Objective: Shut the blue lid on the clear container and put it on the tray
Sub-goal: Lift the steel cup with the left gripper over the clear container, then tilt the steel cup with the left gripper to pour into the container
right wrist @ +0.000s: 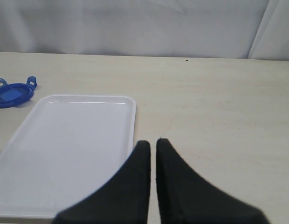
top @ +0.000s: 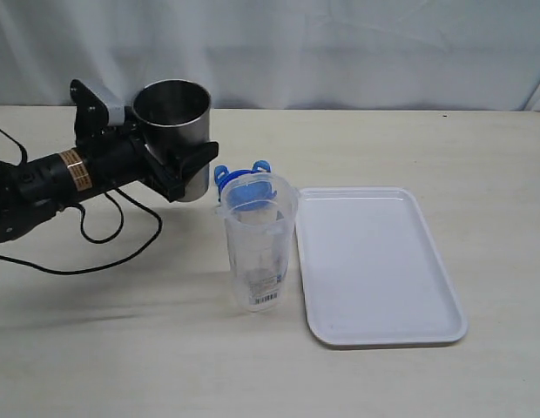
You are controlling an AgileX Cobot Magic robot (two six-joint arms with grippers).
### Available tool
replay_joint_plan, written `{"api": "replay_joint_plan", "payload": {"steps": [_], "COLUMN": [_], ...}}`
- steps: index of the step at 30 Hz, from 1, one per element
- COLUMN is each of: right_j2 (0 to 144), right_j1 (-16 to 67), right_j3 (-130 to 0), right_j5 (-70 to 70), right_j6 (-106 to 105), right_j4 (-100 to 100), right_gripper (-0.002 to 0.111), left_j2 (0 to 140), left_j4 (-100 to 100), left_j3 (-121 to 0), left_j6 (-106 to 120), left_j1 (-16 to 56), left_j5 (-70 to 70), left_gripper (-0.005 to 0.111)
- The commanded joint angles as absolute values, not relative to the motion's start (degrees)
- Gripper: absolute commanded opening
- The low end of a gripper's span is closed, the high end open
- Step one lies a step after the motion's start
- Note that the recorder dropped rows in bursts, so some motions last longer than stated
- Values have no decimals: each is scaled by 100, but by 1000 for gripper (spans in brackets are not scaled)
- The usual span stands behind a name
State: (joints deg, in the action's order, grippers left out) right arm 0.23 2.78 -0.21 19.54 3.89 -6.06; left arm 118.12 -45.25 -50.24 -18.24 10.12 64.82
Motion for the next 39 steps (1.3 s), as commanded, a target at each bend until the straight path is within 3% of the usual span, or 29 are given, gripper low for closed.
{"api": "replay_joint_plan", "payload": {"steps": [1,8,39], "right_j2": [0,0,0], "right_j1": [266,266,266], "right_j3": [0,0,0], "right_j5": [1958,1958,1958], "right_j6": [396,396,396], "right_j4": [-648,-648,-648], "right_gripper": [5,5,5], "left_j2": [11666,11666,11666], "left_j4": [-4409,-4460,-5093], "left_j3": [-5435,-5815,-5815], "left_j6": [-1895,-1921,-170], "left_j1": [1346,1613,1613], "left_j5": [6996,6996,6996], "left_gripper": [0,0,0]}}
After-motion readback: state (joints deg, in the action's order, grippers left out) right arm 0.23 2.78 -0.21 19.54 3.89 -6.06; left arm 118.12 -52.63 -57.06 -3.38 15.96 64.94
